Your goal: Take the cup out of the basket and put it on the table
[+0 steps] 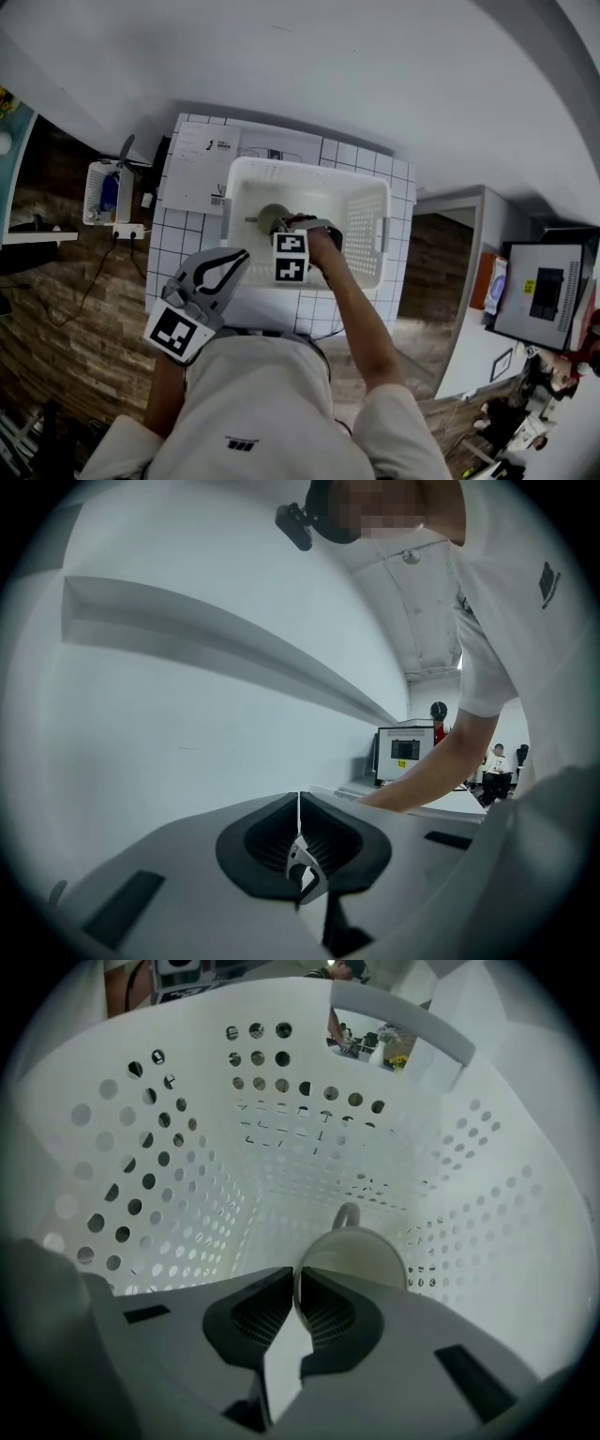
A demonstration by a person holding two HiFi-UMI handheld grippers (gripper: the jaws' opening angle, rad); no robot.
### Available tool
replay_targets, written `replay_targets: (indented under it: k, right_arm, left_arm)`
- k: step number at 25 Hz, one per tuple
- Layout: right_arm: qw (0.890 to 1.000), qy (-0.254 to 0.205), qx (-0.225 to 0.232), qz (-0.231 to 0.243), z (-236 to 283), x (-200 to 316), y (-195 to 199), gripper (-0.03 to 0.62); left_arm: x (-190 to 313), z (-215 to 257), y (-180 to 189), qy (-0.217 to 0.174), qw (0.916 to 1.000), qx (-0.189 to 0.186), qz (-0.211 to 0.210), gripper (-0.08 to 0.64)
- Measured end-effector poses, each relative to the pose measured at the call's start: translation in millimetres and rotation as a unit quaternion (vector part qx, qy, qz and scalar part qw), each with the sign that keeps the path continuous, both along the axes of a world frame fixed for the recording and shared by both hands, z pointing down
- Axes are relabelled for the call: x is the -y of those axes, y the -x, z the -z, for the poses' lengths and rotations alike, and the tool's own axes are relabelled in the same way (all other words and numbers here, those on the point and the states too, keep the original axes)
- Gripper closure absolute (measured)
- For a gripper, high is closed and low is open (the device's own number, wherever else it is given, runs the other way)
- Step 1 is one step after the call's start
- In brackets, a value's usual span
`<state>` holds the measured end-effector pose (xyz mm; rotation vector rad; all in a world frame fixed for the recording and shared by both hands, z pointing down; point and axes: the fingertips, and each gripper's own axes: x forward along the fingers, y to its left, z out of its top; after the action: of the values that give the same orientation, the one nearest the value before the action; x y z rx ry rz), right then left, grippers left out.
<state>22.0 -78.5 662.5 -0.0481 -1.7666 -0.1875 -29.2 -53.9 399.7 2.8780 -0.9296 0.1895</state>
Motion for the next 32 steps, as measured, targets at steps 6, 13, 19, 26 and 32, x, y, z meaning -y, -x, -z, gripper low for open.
replay_targets:
  k: [6,13,19,26,32]
  right_arm:
    - [1.000,0.020,0.015,-0.013,3,-7,-3,0.558]
    - [0.998,0.005,0.045,-0.044,24,-3,-11,0.558]
    - [0.994,-0.023,0.074,-0.080,52,1,-22,0.558]
    - [0.988,-0.052,0.093,-0.114,83,-1,-35,0.558]
    - [0.982,-0.078,0.105,-0.138,110,-8,-48,0.558]
  left_arm:
    - [0,1,-13,-0.020,0.9992,0.021,-0.028,0.545]
    - [2,0,-23,-0.008,0.9991,0.021,-0.035,0.545]
    - [0,2,-33,0.000,0.9989,0.019,-0.043,0.545]
    - [-4,9,-46,-0.009,0.9972,0.019,-0.071,0.545]
    - [-10,13,-60,-0.020,0.9947,0.014,-0.100,0.545]
